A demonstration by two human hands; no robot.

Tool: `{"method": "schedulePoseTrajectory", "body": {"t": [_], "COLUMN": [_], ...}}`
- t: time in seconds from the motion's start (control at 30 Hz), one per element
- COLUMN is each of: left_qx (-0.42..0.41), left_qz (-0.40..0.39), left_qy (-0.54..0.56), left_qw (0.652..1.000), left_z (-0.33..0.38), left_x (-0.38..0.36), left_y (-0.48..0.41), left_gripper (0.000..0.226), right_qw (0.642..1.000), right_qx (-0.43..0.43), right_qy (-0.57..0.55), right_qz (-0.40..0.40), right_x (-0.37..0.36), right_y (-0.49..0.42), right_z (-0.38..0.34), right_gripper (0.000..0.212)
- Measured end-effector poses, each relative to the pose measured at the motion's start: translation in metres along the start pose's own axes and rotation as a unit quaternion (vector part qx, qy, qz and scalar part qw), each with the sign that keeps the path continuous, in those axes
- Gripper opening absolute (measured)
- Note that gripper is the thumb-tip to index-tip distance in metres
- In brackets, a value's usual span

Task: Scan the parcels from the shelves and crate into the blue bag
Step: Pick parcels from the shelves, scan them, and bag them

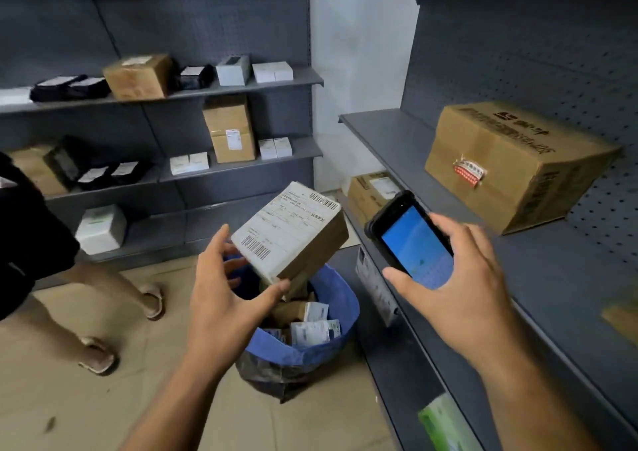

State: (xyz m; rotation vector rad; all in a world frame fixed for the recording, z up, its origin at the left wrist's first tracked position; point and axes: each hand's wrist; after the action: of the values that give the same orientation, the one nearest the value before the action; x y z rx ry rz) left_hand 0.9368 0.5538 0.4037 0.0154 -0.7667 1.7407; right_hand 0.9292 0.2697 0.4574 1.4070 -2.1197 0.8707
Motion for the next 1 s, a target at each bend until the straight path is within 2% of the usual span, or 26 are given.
{"method": "schedulePoseTrajectory", "body": {"t": [0.07,0.23,0.37,0.47,0.7,0.87,1.0], "left_qx": [0.005,0.031,0.051,0.064,0.098,0.113,0.145], "left_qz": [-0.024,-0.073,-0.129,-0.164,-0.225,-0.266,-0.261], "left_qy": [-0.009,-0.005,0.003,0.016,-0.011,-0.036,-0.023], "left_qw": [1.0,0.997,0.99,0.984,0.969,0.957,0.954], "left_z": [-0.034,-0.109,-0.161,-0.193,-0.271,-0.323,-0.362], "left_x": [0.003,0.01,0.01,0.001,-0.029,-0.053,-0.078], "left_y": [-0.016,-0.038,-0.044,-0.045,-0.035,-0.037,-0.059], "left_gripper": [0.111,0.1,0.1,0.097,0.107,0.111,0.119], "right_qw": [1.0,0.998,0.995,0.989,0.968,0.955,0.942], "right_qx": [-0.011,-0.048,-0.089,-0.124,-0.196,-0.249,-0.296], "right_qy": [0.009,0.026,0.033,0.046,0.089,0.098,0.092], "right_qz": [-0.002,-0.013,-0.042,-0.067,-0.127,-0.13,-0.126], "right_x": [-0.03,-0.103,-0.158,-0.199,-0.283,-0.316,-0.314], "right_y": [-0.01,-0.029,-0.034,-0.034,-0.026,-0.019,-0.016], "right_z": [-0.008,-0.024,-0.022,-0.012,0.027,0.058,0.069], "right_gripper": [0.09,0.088,0.084,0.083,0.086,0.091,0.087]}}
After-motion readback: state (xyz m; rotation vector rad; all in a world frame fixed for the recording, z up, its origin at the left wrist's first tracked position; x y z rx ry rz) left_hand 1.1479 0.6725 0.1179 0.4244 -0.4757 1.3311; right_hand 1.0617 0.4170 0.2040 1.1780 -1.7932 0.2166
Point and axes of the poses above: each hand's wrist, its own y-axis away from the middle knuckle, its own x-axis out of the back of the hand, z = x × y, and after that the axes turned 11 degrees about -x, right-handed
